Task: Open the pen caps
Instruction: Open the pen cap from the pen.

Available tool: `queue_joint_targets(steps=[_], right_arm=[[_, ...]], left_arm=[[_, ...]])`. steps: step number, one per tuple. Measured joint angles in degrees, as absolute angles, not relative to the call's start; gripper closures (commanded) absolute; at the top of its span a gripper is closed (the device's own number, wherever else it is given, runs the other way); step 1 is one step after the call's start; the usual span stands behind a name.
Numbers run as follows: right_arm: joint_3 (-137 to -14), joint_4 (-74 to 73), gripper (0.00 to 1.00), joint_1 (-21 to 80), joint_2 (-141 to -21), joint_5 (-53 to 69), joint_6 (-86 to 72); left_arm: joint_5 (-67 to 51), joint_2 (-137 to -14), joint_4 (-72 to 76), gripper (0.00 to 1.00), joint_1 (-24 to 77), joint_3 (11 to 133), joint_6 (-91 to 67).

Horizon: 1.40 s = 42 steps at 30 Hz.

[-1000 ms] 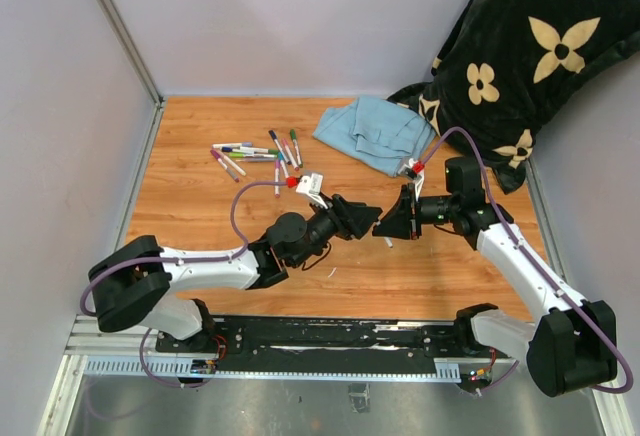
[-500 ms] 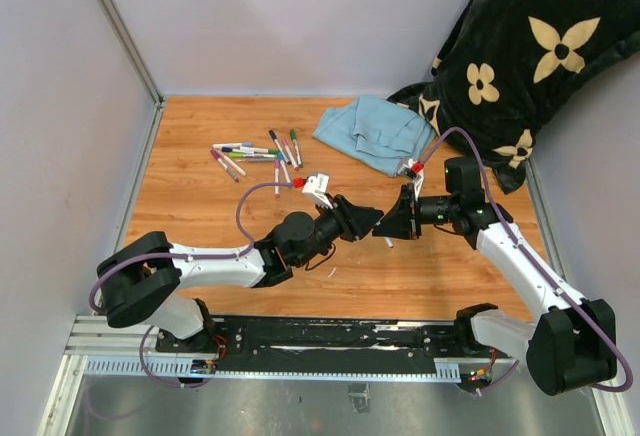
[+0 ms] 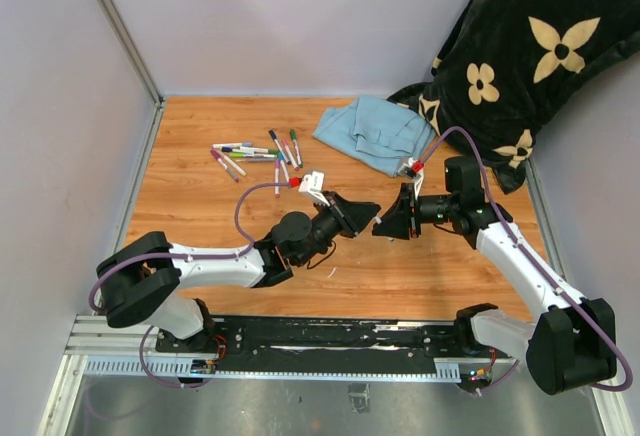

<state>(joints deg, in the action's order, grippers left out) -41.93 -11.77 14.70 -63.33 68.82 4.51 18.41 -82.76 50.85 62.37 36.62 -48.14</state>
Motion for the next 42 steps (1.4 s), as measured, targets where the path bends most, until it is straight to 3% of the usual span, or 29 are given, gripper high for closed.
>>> queue_joint_targets(steps=[3, 13, 17, 22, 29, 34, 42], right_arm=[[-41.9, -11.2, 0.99, 14.7, -63.3, 68.5, 4.2], [-42.4, -8.9, 0.99, 16.2, -63.6, 67.0, 4.3], [-42.5, -10.7, 0.99, 16.7, -64.4, 67.3, 4.4], [-42.5, -12.4, 0.99, 16.7, -66.0, 65.9, 5.1], [-45.1, -19.9, 0.98, 18.1, -70.1, 49.5, 12.6], [-47.0, -24.8, 0.96, 18.5, -77.1, 40.0, 16.3], [-49.6, -28.7, 0.94, 20.1, -85.3, 29.0, 18.3]], left_arm=[[18.9, -82.6, 51.4, 1.0, 62.4, 36.6, -48.4], [12.6, -80.6, 52.2, 1.0, 57.5, 34.9, -52.1], [17.0, -77.3, 52.1, 1.0, 47.6, 36.9, -51.3], [20.0, -75.0, 52.0, 1.0, 45.5, 40.7, -49.1], [21.0, -72.7, 43.3, 1.0, 45.4, 39.0, -51.4], [20.3, -80.6, 29.1, 1.0, 45.4, 41.1, -59.0], [16.9, -100.6, 14.3, 1.0, 45.4, 56.7, -64.8]])
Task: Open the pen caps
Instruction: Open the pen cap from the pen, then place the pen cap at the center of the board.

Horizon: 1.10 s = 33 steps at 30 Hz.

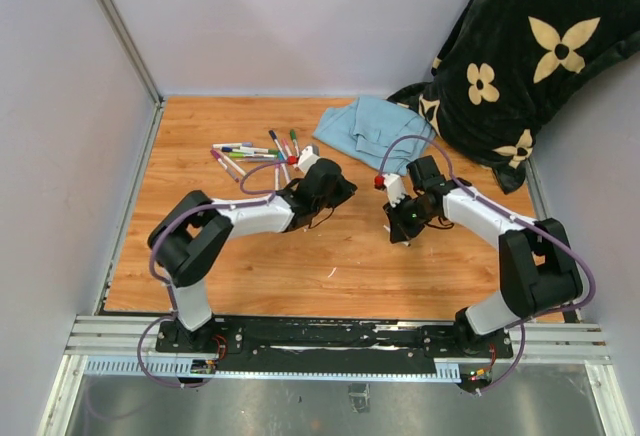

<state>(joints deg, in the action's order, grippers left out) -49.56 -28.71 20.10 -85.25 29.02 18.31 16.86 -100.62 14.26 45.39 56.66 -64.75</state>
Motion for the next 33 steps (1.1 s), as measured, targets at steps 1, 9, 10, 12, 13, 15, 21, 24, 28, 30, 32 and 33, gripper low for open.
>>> queue_joint_targets(steps=[1, 9, 10, 12, 13, 15, 21, 24, 28, 30, 32, 33], right_arm=[[-50.1, -29.0, 0.93, 20.1, -86.0, 27.4, 18.3], [-54.8, -30.1, 0.9, 13.6, -91.4, 20.1, 19.7], [-54.9, -30.3, 0.9, 12.6, -91.9, 19.7, 19.8], [-54.9, -31.0, 0.89, 10.5, -92.6, 18.7, 20.1], [-54.9, -31.2, 0.88, 10.2, -92.8, 18.3, 20.2], [-54.9, -31.6, 0.88, 10.0, -93.3, 17.6, 20.7], [-55.2, -31.8, 0.79, 9.8, -94.6, 16.4, 21.2], [-55.5, -32.0, 0.77, 9.8, -94.9, 16.4, 21.2], [-56.1, -32.5, 0.77, 9.8, -95.4, 16.4, 21.2], [-56.4, -32.8, 0.76, 9.8, -95.7, 16.4, 21.2], [-56.6, -33.0, 0.76, 9.8, -95.9, 16.4, 21.2], [-56.6, -33.1, 0.75, 9.8, -95.9, 16.4, 21.2]], left_arm=[[16.7, -102.6, 13.5, 1.0, 45.4, 58.6, -65.2], [15.3, -117.3, 9.1, 0.98, 45.4, 72.5, -68.1], [15.2, -118.9, 8.6, 0.97, 45.4, 74.1, -68.2], [14.7, -122.3, 6.8, 0.96, 45.3, 78.0, -68.4], [14.4, -124.1, 5.6, 0.96, 45.2, 80.2, -68.4], [13.6, -127.2, 3.7, 0.94, 45.1, 84.8, -69.0], [12.8, -129.7, 0.2, 0.73, 44.8, 89.7, -71.0], [12.8, -129.7, -0.7, 0.62, 44.7, 89.8, -71.6], [12.8, -129.6, -1.2, 0.57, 44.7, 90.4, -72.4], [12.7, -129.7, -1.3, 0.57, 44.7, 90.7, -72.5], [12.7, -129.6, -1.4, 0.56, 44.6, 90.7, -72.5], [12.7, -129.6, -1.4, 0.55, 44.6, 90.7, -72.5]])
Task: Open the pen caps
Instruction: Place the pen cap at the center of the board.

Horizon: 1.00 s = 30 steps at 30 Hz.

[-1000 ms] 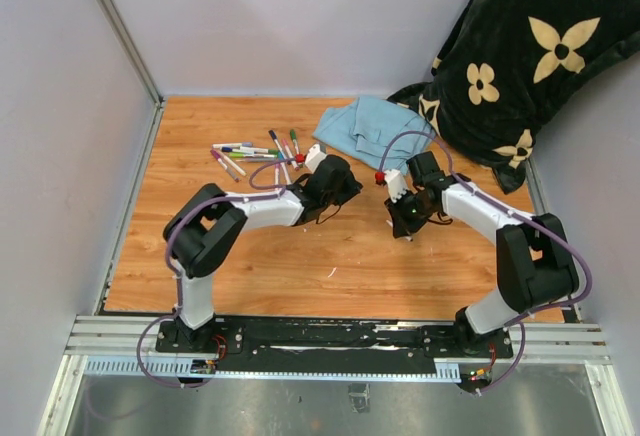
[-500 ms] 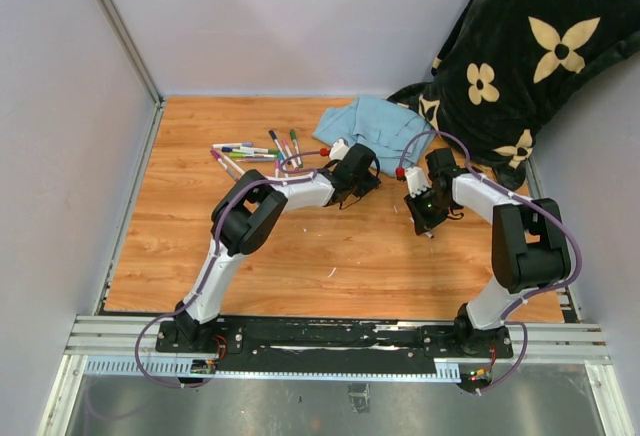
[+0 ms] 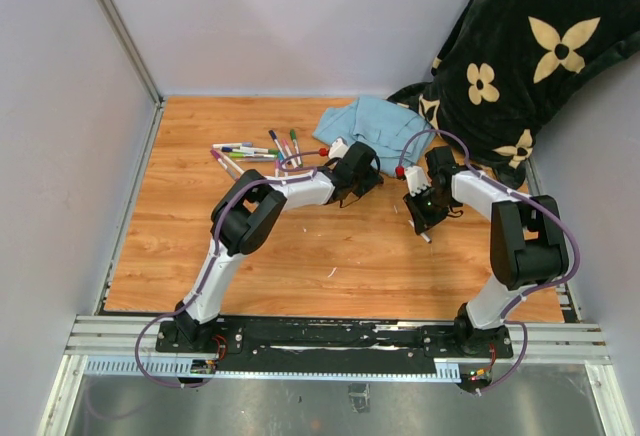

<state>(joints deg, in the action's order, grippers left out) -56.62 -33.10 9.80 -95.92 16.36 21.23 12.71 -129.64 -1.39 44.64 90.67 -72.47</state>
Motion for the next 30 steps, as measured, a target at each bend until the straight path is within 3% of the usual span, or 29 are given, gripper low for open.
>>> queue_joint_targets(steps=[10, 17, 20, 26, 30], right_arm=[[-56.7, -33.8, 0.58, 9.8, -95.6, 16.9, 21.8], [-56.7, -34.7, 0.48, 7.0, -91.8, 18.9, 23.5], [-56.7, -35.2, 0.46, 6.7, -88.6, 21.5, 25.0], [-56.7, -37.6, 0.44, 6.7, -83.4, 27.0, 28.3], [-56.7, -38.6, 0.44, 6.7, -80.6, 29.5, 29.7]], left_arm=[[14.1, -126.9, -5.1, 0.49, 43.6, 90.5, -67.9], [17.7, -112.0, -6.0, 0.46, 43.3, 83.2, -57.6], [17.8, -101.1, -1.8, 0.42, 43.3, 74.8, -49.0], [15.4, -76.3, 7.7, 0.19, 43.3, 50.9, -29.9], [15.5, -61.9, 9.8, 0.13, 43.2, 37.3, -22.7]])
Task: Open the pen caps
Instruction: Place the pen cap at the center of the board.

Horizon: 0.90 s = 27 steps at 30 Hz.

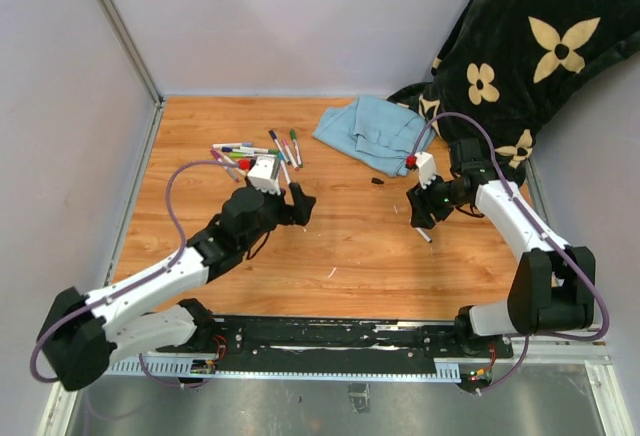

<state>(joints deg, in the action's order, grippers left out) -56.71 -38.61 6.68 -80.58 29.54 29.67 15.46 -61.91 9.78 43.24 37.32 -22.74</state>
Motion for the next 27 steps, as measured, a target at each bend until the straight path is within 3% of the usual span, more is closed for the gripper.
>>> queue_joint_targets(steps=[5, 9, 21, 27], right_arm=[[-56.7, -39.3, 0.43, 6.7, -77.4, 32.0, 30.9], [-56.7, -39.6, 0.43, 6.7, -76.4, 33.5, 31.6], [-56.7, -40.6, 0.43, 6.7, -76.4, 35.0, 32.1], [-56.7, -40.7, 0.43, 6.7, -76.4, 35.6, 32.3]], left_arm=[[15.8, -51.0, 9.8, 0.1, 43.1, 28.3, -19.4], [15.9, -49.9, 9.5, 0.1, 42.4, 26.7, -19.1], [11.3, -65.6, 4.0, 0.1, 32.7, 34.0, -17.7], [9.4, -73.2, 2.1, 0.17, 27.4, 38.9, -15.9]])
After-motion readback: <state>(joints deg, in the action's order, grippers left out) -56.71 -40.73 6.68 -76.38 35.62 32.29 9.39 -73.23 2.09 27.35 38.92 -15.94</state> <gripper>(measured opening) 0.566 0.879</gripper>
